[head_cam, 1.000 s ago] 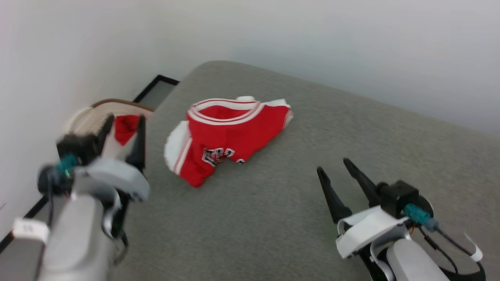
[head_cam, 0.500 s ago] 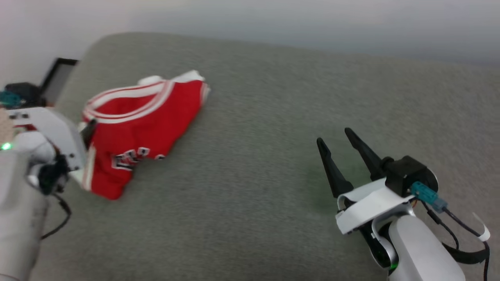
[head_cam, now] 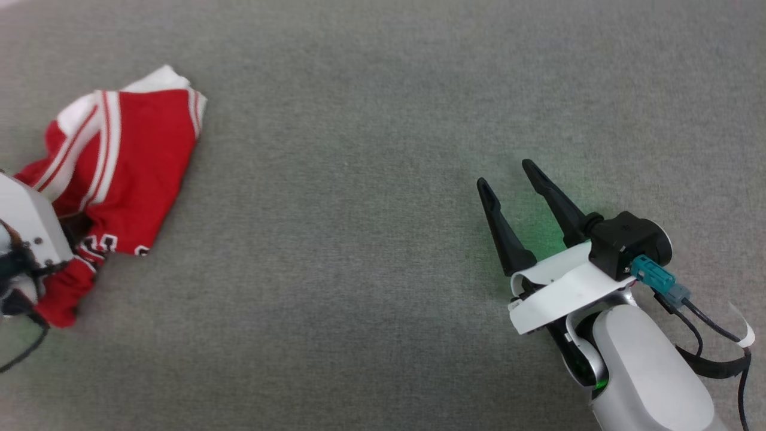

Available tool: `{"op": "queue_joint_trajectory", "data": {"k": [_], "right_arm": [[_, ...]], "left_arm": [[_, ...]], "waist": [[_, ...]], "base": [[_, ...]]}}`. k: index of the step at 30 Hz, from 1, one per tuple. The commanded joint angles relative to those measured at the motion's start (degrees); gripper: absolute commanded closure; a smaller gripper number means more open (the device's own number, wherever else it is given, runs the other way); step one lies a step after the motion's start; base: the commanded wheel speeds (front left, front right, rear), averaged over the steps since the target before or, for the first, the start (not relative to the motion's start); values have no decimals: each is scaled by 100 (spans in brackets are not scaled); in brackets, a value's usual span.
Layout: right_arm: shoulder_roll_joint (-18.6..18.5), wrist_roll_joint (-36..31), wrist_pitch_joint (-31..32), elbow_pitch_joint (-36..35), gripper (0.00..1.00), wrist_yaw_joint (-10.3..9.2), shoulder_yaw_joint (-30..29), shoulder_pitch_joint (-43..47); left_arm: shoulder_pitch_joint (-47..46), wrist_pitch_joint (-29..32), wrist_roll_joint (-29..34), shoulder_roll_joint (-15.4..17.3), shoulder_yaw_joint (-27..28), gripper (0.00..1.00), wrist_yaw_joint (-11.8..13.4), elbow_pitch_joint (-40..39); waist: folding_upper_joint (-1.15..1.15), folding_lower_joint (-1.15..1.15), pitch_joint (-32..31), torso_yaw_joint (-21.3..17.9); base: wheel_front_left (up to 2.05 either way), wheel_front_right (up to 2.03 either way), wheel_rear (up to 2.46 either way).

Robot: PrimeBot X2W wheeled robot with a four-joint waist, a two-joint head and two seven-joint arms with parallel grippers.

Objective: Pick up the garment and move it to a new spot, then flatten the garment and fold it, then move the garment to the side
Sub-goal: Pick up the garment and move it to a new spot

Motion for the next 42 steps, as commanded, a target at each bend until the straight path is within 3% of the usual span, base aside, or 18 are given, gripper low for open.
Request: {"op": "queue_joint_trajectory", "data": {"k": [1,4,5,7,14,19,23,29,36,42], "right_arm": [[-31,-30,-26,-33,0,0,2,-69],[-59,-55,-25,-50,0,0,-42,-87],[-62,-62,-25,-48,0,0,-58,-91],[-58,-80,-26,-38,0,0,-57,-104],[-1,105,-26,8,0,0,-18,43],[23,214,-25,94,0,0,-102,236],[64,279,-25,114,0,0,-195,405],[137,370,-26,67,0,0,-369,605],[211,473,-26,-51,0,0,-543,791],[252,579,-25,-216,0,0,-722,834]], "left_arm": [[226,112,-128,-387,-219,0,3,51],[242,78,-331,-549,-369,0,-10,21],[236,53,-385,-588,-419,46,-11,2],[244,-28,-514,-653,-505,100,-17,-64],[79,-905,-544,-115,-571,100,-8,43],[-309,-1930,-398,330,-640,100,-2,-297],[-443,-2336,-551,343,-825,100,5,-800],[-626,-2225,-901,308,-1417,100,5,-2105],[-821,-1876,-1471,181,-2117,100,5,-3856],[-1154,-1555,-1671,-84,-2723,100,5,-4567]], "waist": [[0,0,417,-334],[0,0,471,-305],[0,0,475,-286],[0,0,430,-241],[0,0,-136,-70],[0,0,-637,80],[0,0,-950,113],[0,0,-1219,-112],[0,0,-1195,-712],[0,0,-893,-1152]], "base": [[0,0,0],[0,0,0],[0,0,0],[0,0,0],[0,0,0],[0,0,0],[0,0,0],[0,0,0],[0,0,0],[0,0,0]]}}
